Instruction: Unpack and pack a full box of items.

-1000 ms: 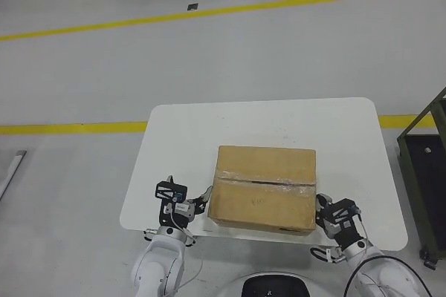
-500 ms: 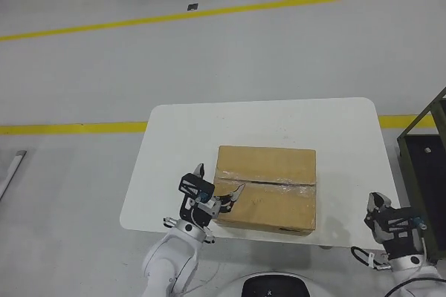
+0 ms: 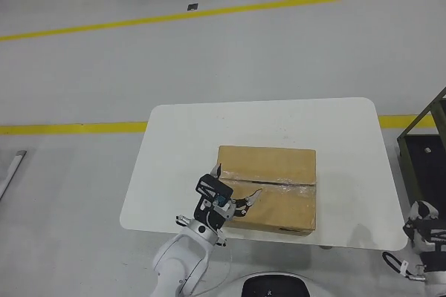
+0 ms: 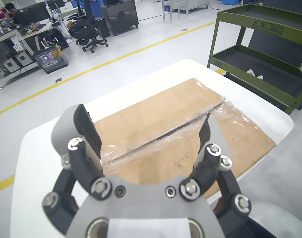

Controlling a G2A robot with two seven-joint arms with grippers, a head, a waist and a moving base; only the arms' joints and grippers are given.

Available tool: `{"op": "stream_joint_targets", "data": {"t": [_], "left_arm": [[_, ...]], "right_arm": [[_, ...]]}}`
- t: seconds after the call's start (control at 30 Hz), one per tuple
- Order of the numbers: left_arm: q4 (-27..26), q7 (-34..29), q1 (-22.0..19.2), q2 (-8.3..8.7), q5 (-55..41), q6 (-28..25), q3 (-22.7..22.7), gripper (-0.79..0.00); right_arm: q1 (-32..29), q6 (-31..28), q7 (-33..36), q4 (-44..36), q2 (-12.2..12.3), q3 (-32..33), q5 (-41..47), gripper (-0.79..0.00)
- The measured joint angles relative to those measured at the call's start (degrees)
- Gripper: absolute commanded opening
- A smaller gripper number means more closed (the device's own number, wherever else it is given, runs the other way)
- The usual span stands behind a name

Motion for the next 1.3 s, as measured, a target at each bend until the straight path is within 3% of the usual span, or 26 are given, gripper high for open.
{"op": "stream_joint_targets", "data": {"t": [0.17, 0.5, 0.7, 1.17, 1.3], "left_arm": [[0.59, 0.76, -1.0, -0.04, 0.02, -0.5, 1.47, 0.0], [5.45, -1.81, -8.95, -1.67, -0.64, -0.92, 15.48, 0.0], [9.6, -7.66, -12.37, -2.3, 1.14, -1.94, 20.28, 0.0], [10.44, -7.29, -12.31, -2.27, 1.09, -1.51, 20.24, 0.0], [11.76, -8.43, -14.0, -2.31, 6.83, -1.33, 21.89, 0.0]], "right_arm": [[-0.36, -0.55, -0.18, 0.25, -0.18, 0.18, 0.2, -0.785], [-0.79, -1.0, -0.71, 0.93, -0.54, 0.42, -0.49, -0.785], [-0.86, -1.49, -0.82, 1.39, -0.73, 0.38, -0.74, -0.785], [-0.95, -3.27, -0.92, 0.92, -1.12, 0.33, -0.86, -0.785], [-0.64, -3.51, -0.67, 0.94, -1.21, 0.13, -1.54, -0.785]]}}
